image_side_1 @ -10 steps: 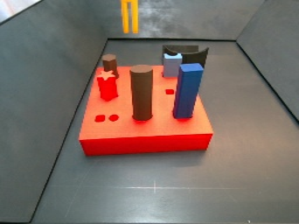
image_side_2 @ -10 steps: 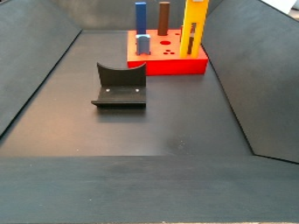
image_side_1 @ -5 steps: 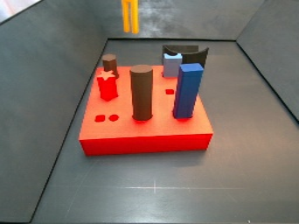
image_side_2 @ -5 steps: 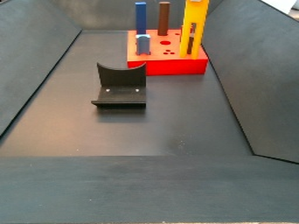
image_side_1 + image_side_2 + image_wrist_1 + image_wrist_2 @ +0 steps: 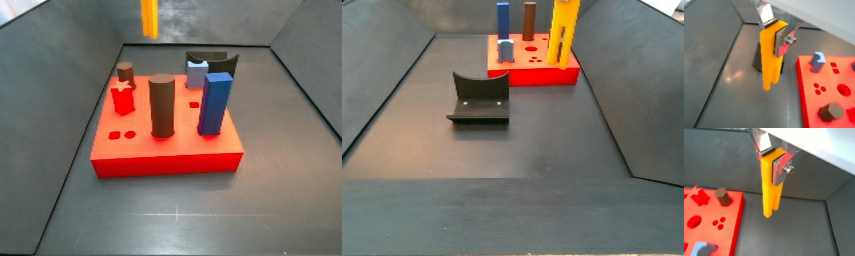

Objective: Pick up the square-circle object. Move up. Rotate the square-circle object. Move to above the board. Insert the square-circle object.
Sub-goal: Rotate the square-circle object.

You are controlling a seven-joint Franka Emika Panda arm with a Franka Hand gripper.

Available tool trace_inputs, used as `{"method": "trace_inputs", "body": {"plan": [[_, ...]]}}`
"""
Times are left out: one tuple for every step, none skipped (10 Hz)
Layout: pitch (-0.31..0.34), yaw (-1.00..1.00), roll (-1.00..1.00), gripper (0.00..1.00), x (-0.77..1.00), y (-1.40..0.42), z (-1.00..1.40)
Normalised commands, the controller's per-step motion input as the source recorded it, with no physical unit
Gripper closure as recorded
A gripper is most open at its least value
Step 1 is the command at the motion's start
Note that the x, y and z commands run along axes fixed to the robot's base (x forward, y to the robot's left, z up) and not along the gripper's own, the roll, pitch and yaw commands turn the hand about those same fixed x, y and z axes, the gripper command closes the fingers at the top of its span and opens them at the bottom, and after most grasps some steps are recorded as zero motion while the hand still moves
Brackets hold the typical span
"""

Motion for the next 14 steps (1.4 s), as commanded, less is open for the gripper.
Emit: {"method": "trace_inputs", "body": {"plan": [[0.011,-1.0,0.0,1.0,0.0,0.0,0.0],[0.012,-1.0,0.0,1.0,0.0,0.0,0.0],[0.014,-1.0,0.0,1.0,0.0,0.0,0.0],[0.014,-1.0,0.0,1.0,0.0,0.01,0.0],[0.016,-1.0,0.0,1.0,0.0,0.01,0.0],[0.019,-1.0,0.0,1.0,0.0,0.01,0.0],[0.022,-1.0,0.0,1.0,0.0,0.01,0.0],[0.025,-1.0,0.0,1.0,0.0,0.01,0.0],[0.03,-1.0,0.0,1.0,0.0,0.01,0.0],[0.038,-0.93,0.0,1.0,0.0,0.01,0.0],[0.038,-0.69,0.0,1.0,0.0,0.01,0.0],[0.038,-0.54,0.0,1.0,0.0,0.01,0.0],[0.038,-0.28,0.0,1.0,0.0,0.01,0.0],[0.038,-0.19,-0.2,1.0,0.0,0.0,-1.0]]}}
